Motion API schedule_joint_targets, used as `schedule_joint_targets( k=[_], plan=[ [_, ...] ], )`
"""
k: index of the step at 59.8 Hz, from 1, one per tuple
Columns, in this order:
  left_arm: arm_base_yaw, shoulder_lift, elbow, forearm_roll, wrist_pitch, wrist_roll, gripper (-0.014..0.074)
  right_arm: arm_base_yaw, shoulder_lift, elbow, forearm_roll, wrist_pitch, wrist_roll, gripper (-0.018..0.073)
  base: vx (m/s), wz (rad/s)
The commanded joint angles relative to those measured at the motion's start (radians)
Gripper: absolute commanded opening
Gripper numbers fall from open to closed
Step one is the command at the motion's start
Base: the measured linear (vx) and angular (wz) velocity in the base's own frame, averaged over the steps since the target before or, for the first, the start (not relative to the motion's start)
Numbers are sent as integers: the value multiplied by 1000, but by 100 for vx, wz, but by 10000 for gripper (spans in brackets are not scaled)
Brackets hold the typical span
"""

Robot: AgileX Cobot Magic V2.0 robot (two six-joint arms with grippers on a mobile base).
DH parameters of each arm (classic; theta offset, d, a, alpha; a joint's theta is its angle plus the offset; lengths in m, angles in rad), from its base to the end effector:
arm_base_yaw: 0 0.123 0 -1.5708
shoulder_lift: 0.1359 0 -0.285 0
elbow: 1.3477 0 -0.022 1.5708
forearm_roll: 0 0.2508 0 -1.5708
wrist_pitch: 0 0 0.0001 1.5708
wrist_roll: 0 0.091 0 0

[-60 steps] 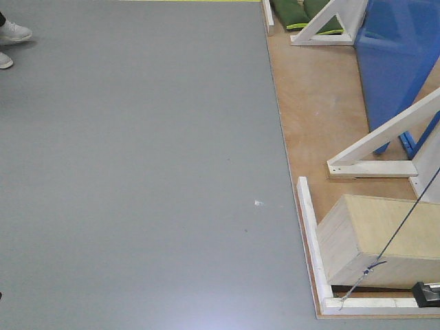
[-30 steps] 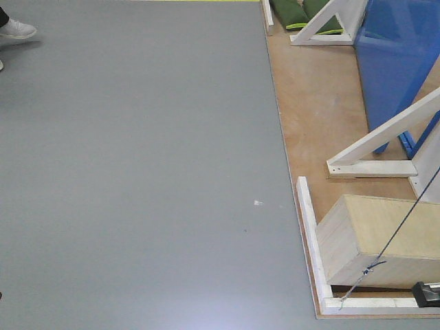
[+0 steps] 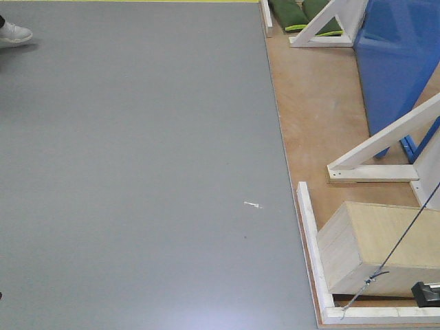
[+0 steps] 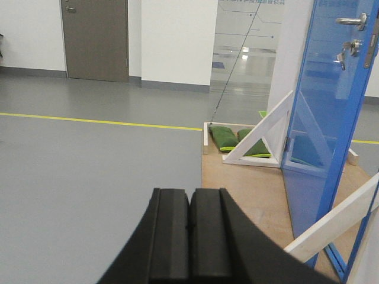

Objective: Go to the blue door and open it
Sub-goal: 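Drive the base forward alongside the wooden platform toward the blue door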

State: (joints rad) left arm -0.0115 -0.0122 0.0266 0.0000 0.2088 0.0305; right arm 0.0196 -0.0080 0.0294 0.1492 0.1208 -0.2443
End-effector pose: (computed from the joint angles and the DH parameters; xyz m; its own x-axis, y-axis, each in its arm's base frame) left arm 0.0559 -0.0006 0.1859 -0.1352 0.0320 -0.9903 0.0156 0.9994 0.0302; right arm 0.0569 0.0028 0.1928 -0.0498 -0.0970 -0.9940 -0.0425 0.9946 -0.0949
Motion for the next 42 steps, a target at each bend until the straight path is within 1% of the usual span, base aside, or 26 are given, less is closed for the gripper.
schedule_joint_targets(
  k=[1,23,42],
  plan=[
    [-8,-14,6,0,-84,-3,70,-3,-18,20,-1,-79,-4,-8,14,1],
    [-8,-14,6,0,-84,-3,70,-3,-18,20,-1,-79,-4,-8,18,7],
    [-8,-14,6,0,-84,-3,70,-3,-18,20,-1,-79,-4,-8,22,-5]
  ],
)
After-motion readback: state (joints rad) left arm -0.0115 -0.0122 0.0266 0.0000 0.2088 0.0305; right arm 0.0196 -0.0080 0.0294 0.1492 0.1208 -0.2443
